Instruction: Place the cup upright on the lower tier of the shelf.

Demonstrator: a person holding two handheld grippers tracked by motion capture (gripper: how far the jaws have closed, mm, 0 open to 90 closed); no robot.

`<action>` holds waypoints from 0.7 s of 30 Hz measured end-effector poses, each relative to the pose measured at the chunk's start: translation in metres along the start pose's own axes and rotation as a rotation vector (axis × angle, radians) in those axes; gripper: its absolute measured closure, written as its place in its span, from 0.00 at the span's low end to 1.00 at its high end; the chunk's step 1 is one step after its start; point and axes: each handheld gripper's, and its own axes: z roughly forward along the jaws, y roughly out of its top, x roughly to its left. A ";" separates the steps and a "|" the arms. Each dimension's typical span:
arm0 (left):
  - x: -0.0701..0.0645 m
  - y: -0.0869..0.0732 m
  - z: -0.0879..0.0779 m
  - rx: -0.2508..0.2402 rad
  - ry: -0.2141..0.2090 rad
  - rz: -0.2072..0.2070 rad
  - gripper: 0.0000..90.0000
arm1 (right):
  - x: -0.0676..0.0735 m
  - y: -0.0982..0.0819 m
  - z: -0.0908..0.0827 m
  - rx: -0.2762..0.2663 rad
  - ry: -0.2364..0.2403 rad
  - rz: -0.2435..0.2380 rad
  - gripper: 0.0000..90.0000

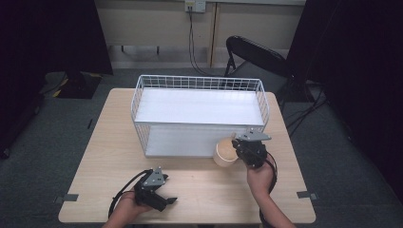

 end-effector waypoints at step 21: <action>0.000 0.000 0.000 0.000 0.000 0.000 0.13 | -0.007 0.001 0.016 0.016 -0.056 0.004 0.92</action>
